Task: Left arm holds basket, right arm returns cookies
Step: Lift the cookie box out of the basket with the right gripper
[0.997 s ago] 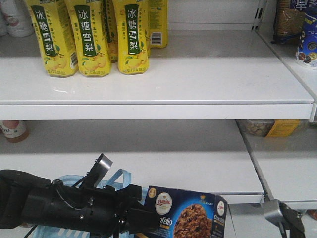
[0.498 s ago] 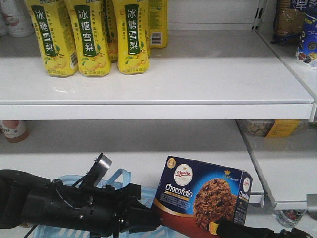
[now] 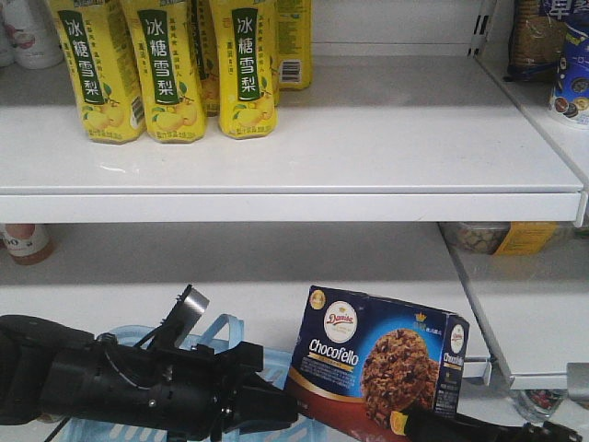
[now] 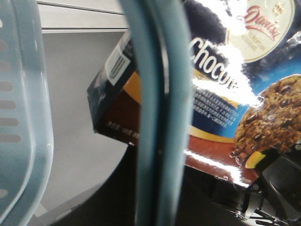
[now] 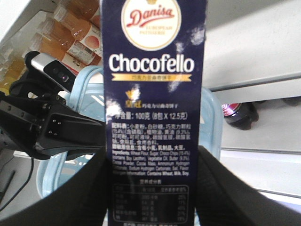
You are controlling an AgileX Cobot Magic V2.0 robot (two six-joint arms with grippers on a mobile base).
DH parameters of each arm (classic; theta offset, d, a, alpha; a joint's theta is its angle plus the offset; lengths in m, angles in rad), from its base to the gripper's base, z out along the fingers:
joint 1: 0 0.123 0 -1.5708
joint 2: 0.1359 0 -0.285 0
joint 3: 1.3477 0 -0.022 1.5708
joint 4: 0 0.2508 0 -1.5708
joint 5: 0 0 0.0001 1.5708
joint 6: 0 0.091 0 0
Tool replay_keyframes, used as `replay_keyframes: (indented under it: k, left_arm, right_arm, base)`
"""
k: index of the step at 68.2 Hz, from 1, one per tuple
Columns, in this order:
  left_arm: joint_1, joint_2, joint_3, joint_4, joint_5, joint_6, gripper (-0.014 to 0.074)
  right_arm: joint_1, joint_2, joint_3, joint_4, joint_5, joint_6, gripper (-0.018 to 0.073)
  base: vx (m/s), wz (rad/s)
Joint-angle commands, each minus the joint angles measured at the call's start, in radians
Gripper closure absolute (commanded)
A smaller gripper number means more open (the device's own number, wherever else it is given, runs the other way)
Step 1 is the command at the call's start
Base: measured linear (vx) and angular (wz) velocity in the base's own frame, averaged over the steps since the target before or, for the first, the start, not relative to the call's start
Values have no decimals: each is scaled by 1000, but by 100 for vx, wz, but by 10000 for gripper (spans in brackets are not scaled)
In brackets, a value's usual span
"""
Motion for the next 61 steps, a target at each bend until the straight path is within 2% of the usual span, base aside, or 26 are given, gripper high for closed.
replay_keyframes:
  k: [1,25,52,61]
  left_arm:
    - [0,-40,-21,-49,60,8,603]
    - [0,-40,-21,-49,60,8,603]
    - [0,-40,-21,-49,60,8,603]
    - [0,-40,-21,-49,60,8,603]
  right_arm:
    - [-3,-5,-32,-10,-18,-37,326]
    - [-3,-8,-42,-10,-49,-112,323]
    - [-3,-163,-181,-9,-52,-276,320]
    - [-3,-186,-233,-9,-120,-366,318]
  base:
    - [0,0]
    - [0,0]
    - [0,0]
    - [0,0]
